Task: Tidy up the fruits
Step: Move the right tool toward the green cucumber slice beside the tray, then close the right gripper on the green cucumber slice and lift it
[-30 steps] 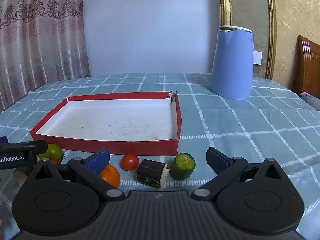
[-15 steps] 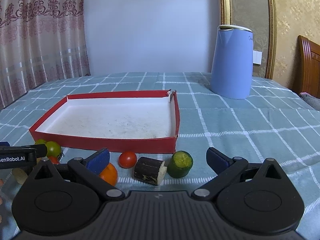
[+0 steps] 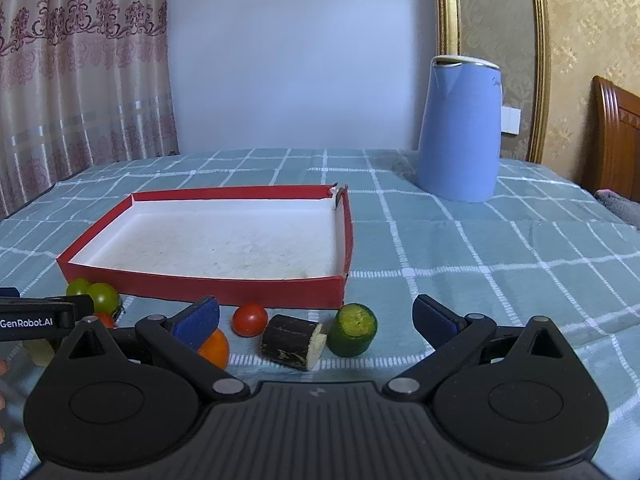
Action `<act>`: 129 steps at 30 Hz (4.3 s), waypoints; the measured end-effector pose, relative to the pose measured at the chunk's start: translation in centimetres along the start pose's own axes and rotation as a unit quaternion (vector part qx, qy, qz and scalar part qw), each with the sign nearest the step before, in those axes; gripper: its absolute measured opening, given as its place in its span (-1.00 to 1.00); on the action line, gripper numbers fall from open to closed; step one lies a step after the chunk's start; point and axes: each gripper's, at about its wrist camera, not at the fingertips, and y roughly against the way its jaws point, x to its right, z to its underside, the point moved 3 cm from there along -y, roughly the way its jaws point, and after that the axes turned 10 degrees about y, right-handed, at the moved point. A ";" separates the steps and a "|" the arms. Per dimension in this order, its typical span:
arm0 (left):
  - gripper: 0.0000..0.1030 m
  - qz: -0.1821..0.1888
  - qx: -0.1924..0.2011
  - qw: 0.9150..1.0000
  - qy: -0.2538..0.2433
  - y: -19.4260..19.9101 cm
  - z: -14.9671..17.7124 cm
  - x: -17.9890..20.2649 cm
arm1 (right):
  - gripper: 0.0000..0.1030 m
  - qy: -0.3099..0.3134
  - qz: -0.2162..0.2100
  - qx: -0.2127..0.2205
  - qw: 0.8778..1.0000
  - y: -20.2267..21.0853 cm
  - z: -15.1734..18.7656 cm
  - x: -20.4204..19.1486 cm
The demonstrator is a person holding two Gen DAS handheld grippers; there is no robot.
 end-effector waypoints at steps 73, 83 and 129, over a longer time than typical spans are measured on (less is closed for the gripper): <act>1.00 0.020 -0.008 1.000 -0.019 0.1 1.4 0.7 | 1.00 -0.016 0.019 -0.016 1.000 0.1 1.3 1.7; 1.00 0.027 -0.007 0.999 -0.018 0.3 1.4 0.6 | 1.00 -0.024 0.046 -0.015 0.999 -0.2 1.4 3.2; 1.00 0.049 -0.039 0.998 0.005 -1.5 1.9 -0.1 | -0.42 -0.002 -0.016 -0.015 1.000 -3.7 0.2 3.0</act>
